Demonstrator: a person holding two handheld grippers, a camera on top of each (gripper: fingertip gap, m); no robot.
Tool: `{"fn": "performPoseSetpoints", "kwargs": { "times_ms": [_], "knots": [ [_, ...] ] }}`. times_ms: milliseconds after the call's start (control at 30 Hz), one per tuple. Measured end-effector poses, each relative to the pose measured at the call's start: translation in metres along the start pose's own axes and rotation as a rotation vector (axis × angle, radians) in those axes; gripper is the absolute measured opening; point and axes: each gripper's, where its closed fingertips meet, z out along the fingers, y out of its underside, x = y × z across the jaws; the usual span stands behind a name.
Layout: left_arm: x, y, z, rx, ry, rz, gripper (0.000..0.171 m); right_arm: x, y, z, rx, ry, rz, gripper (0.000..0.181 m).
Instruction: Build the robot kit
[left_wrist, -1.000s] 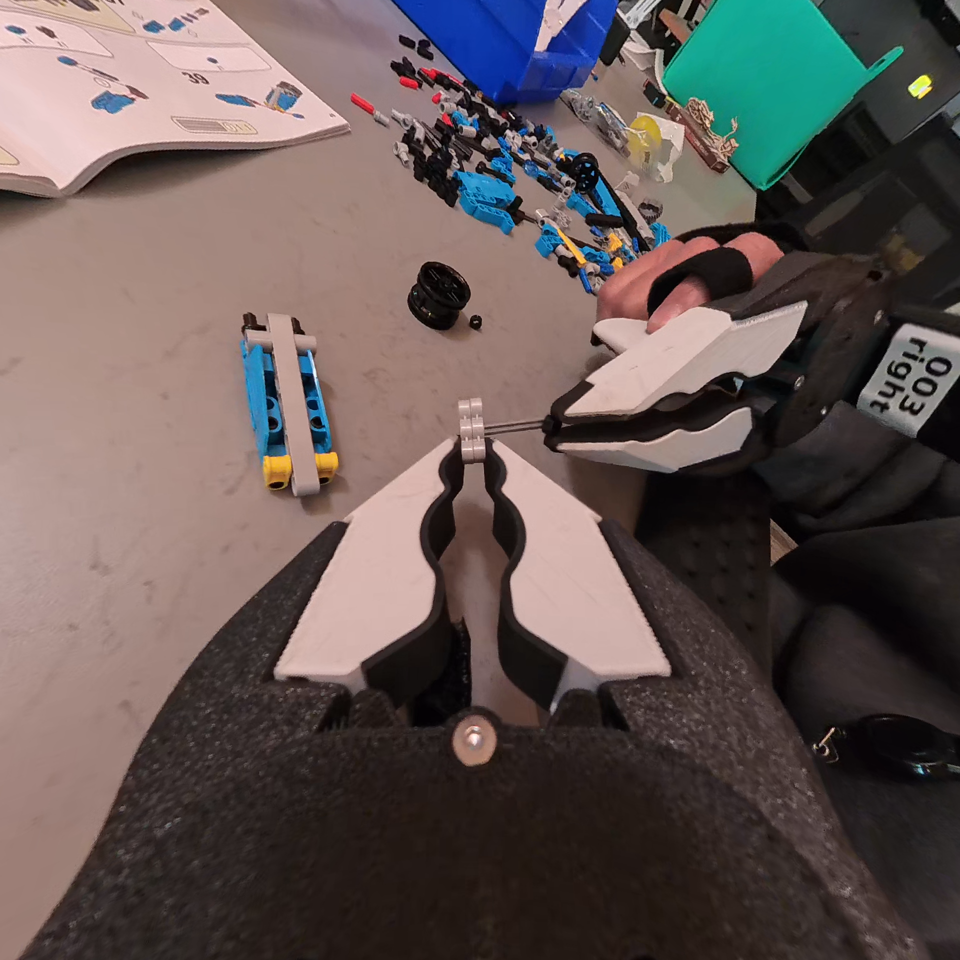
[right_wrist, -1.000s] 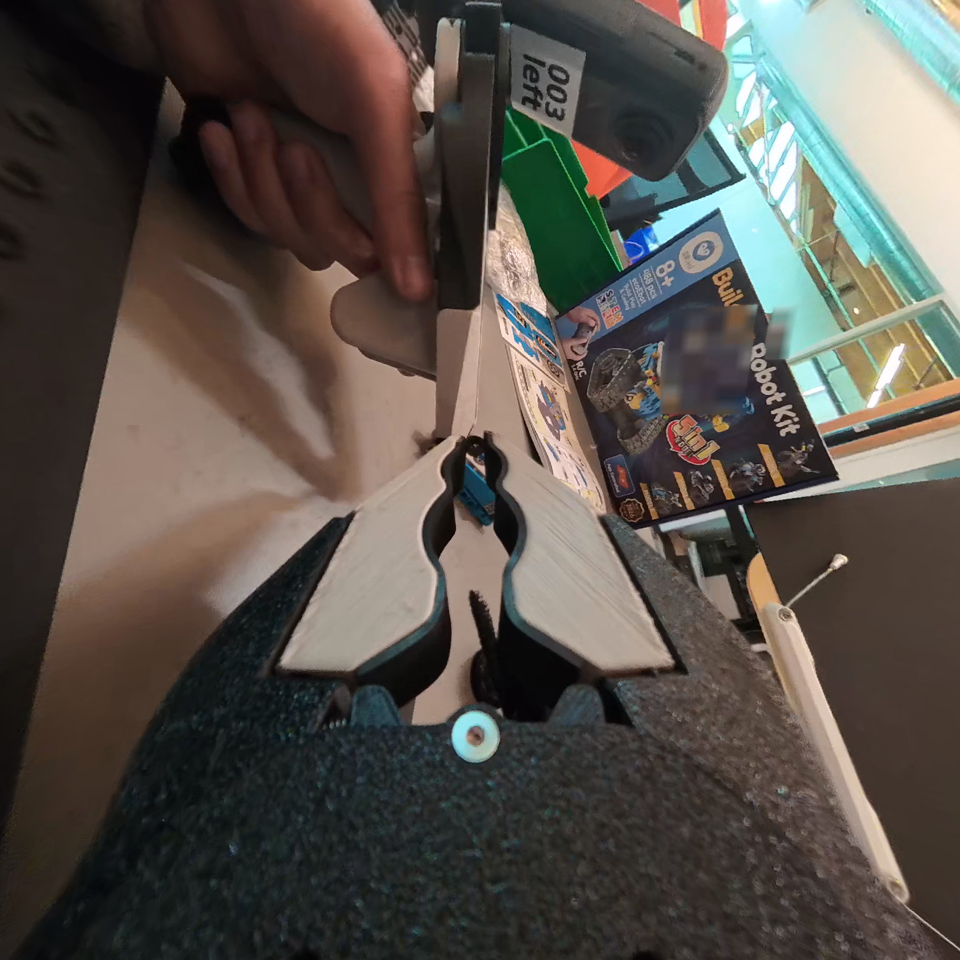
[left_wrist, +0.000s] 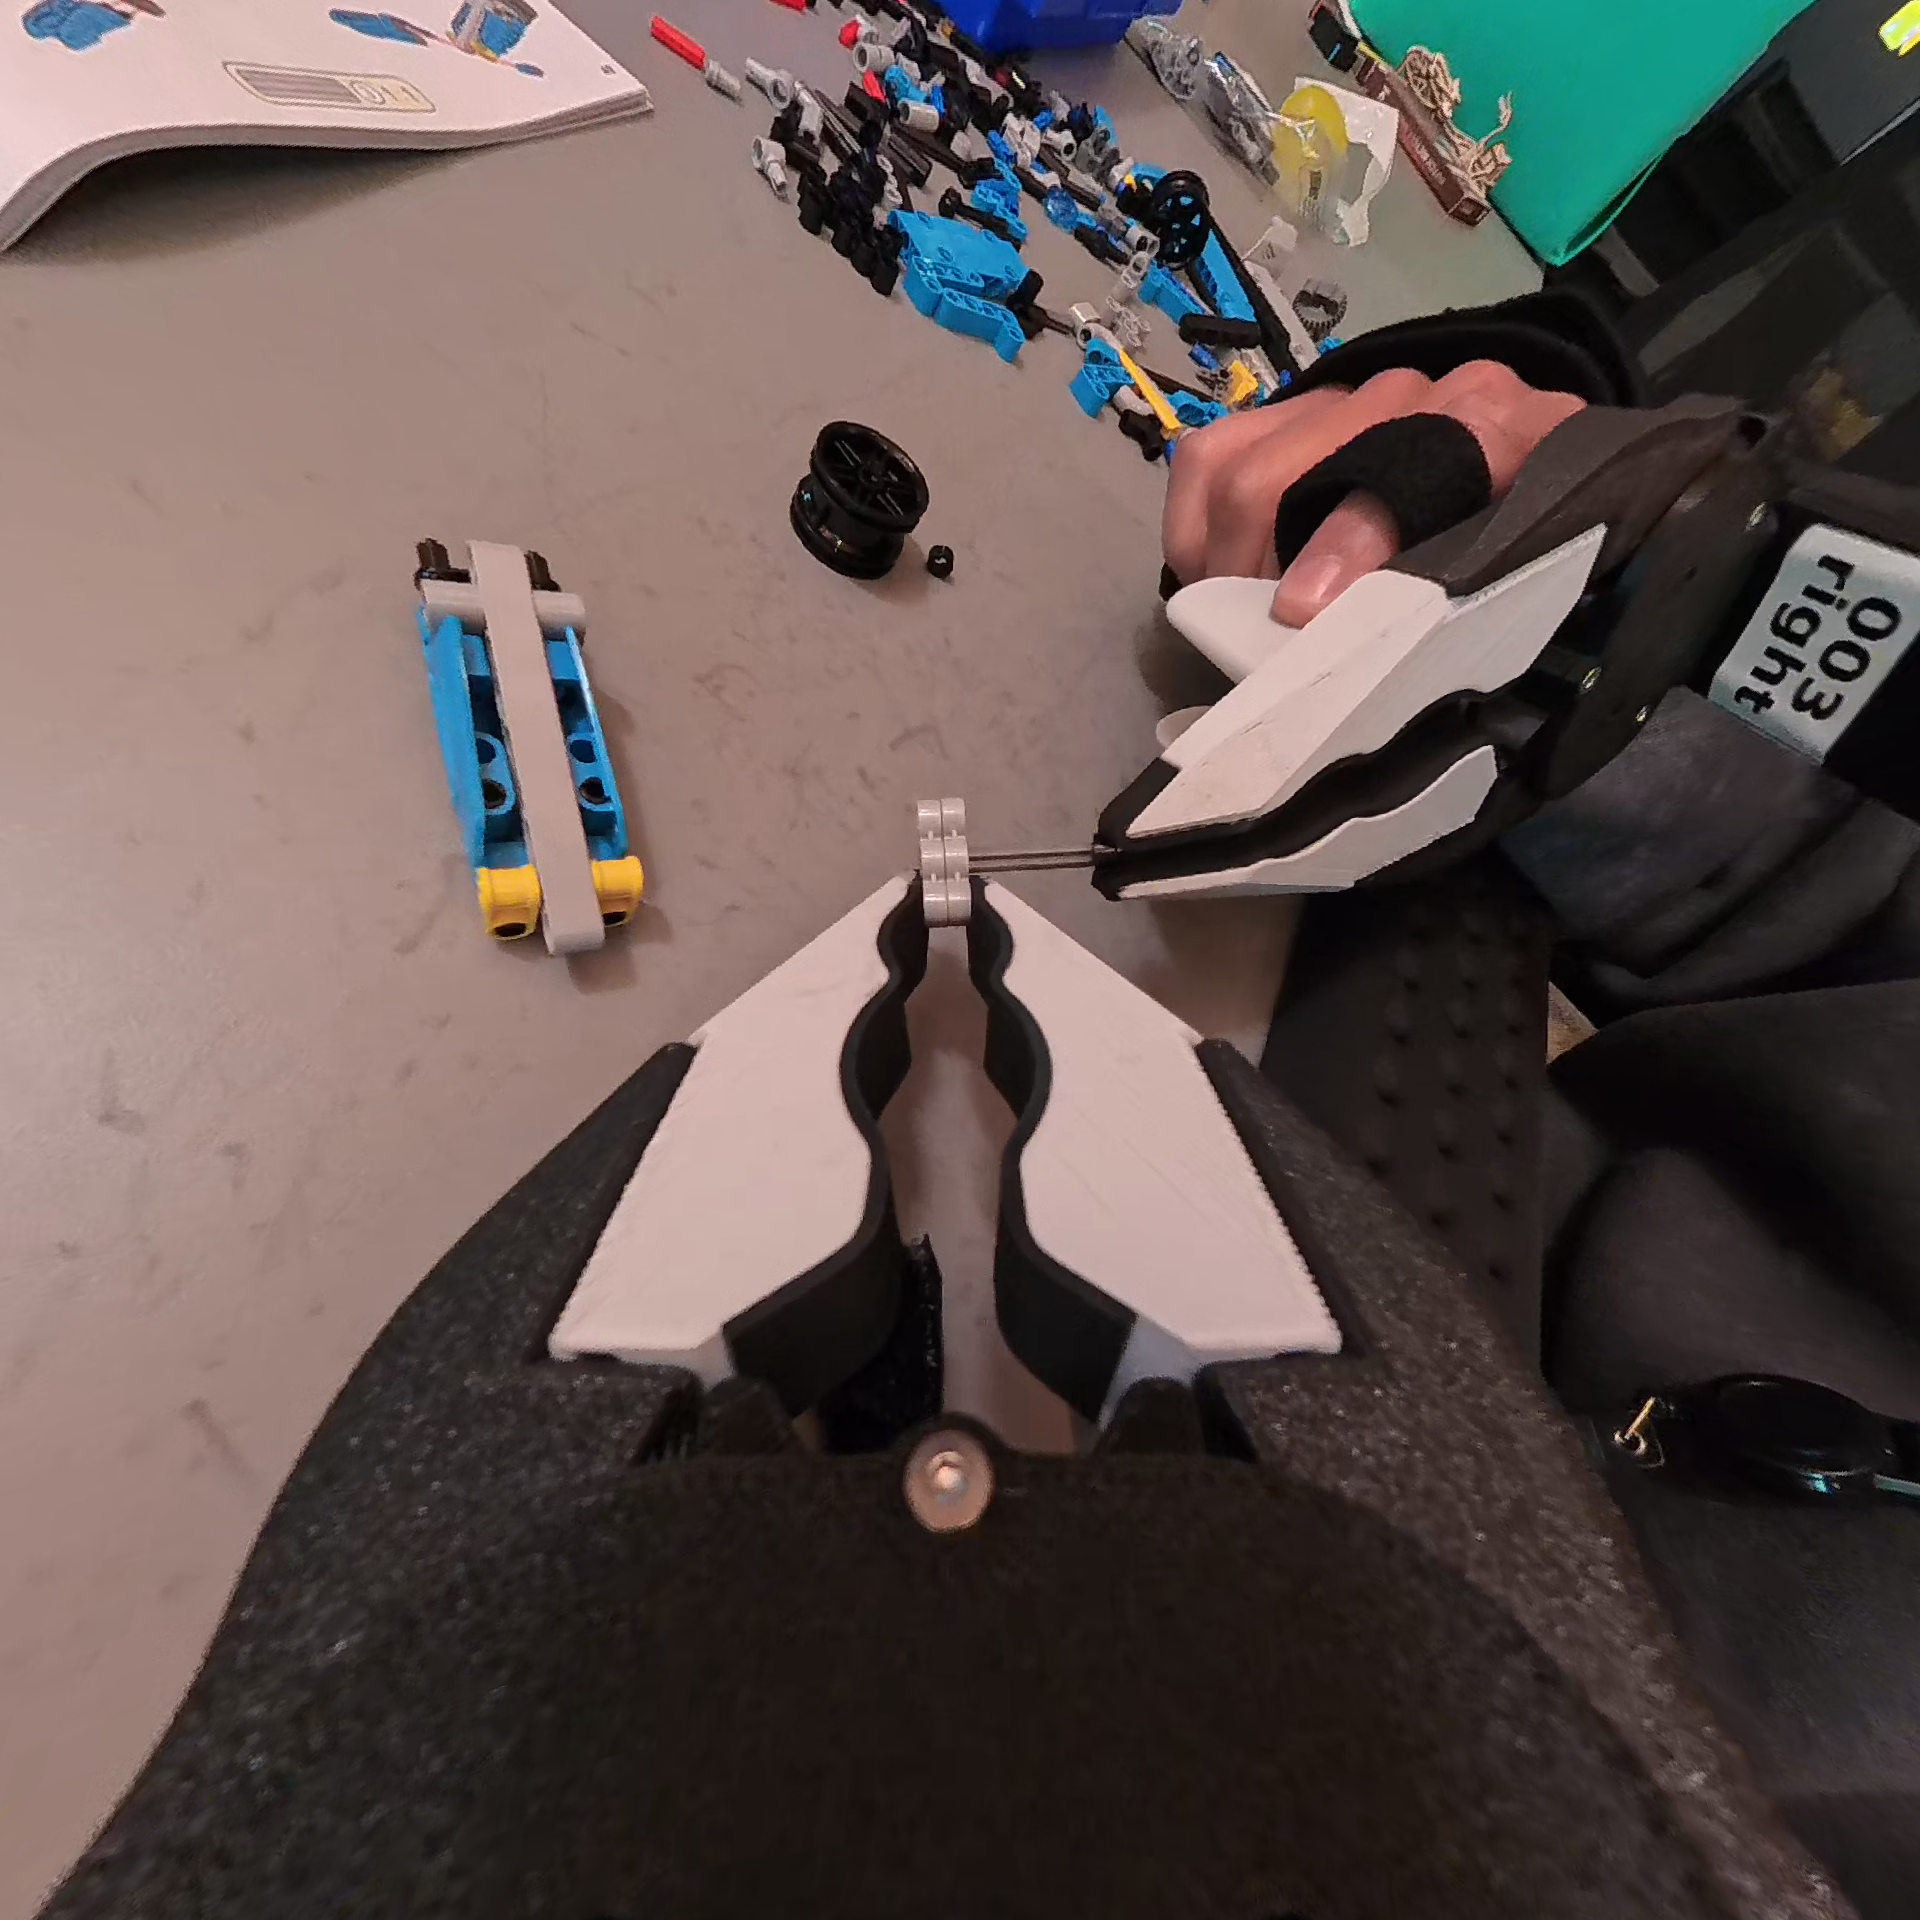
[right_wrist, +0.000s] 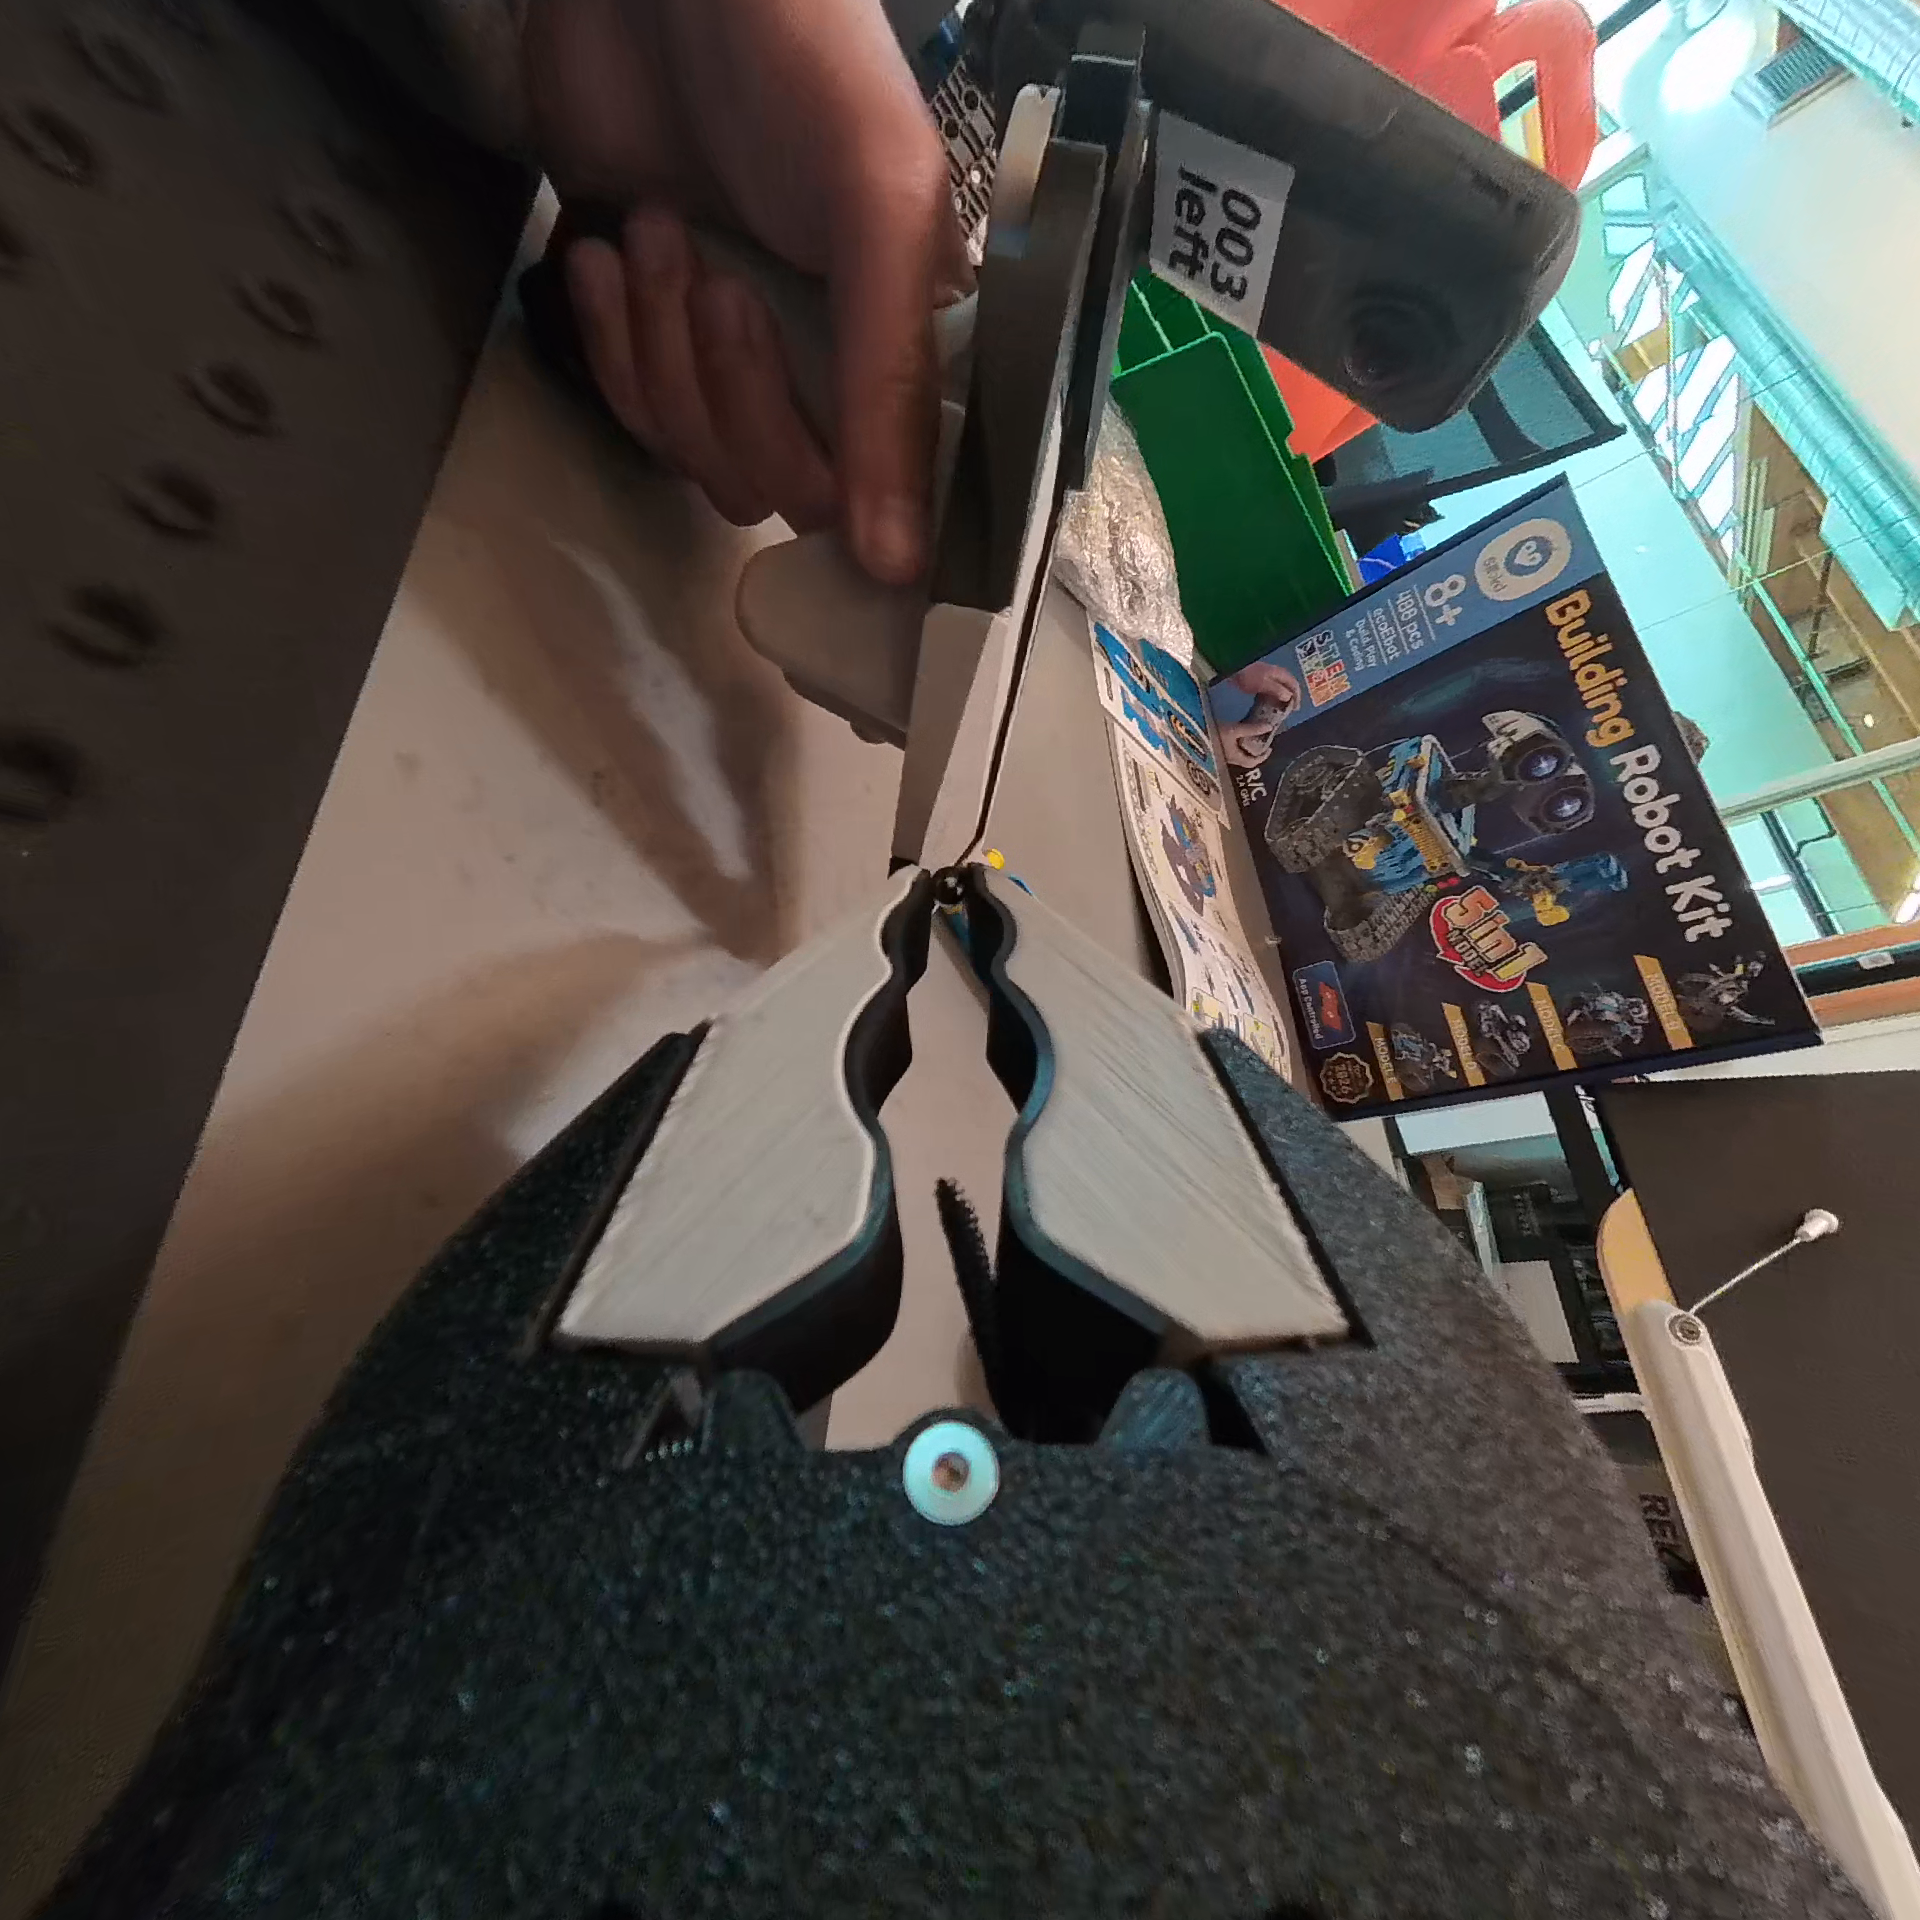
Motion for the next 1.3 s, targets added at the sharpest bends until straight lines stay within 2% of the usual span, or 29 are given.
{"fn": "performPoseSetpoints", "kwargs": {
  "times_ms": [133, 400, 533, 833, 1100, 1300],
  "knots": [
    [0.001, 0.001, 0.000, -0.007, 0.006, -0.004, 0.006, -0.001, 0.000, 0.000, -0.008, -0.010, 0.015, 0.007],
    [0.005, 0.012, 0.005, -0.080, 0.054, -0.037, 0.006, -0.011, -0.001, -0.001, -0.023, -0.019, -0.138, 0.006],
    [0.006, 0.014, 0.005, -0.097, 0.077, -0.044, 0.006, -0.012, 0.000, -0.001, -0.016, -0.043, -0.099, 0.007],
    [0.010, 0.015, 0.004, -0.102, 0.105, -0.041, 0.006, -0.007, -0.001, -0.007, 0.030, -0.094, 0.118, 0.006],
    [0.009, 0.014, 0.004, -0.098, 0.109, -0.057, 0.006, -0.009, -0.010, -0.009, 0.067, -0.110, 0.135, 0.006],
    [0.011, 0.016, 0.005, -0.112, 0.114, -0.046, 0.006, -0.009, -0.004, -0.007, 0.048, -0.112, 0.137, 0.006]
  ]
}}
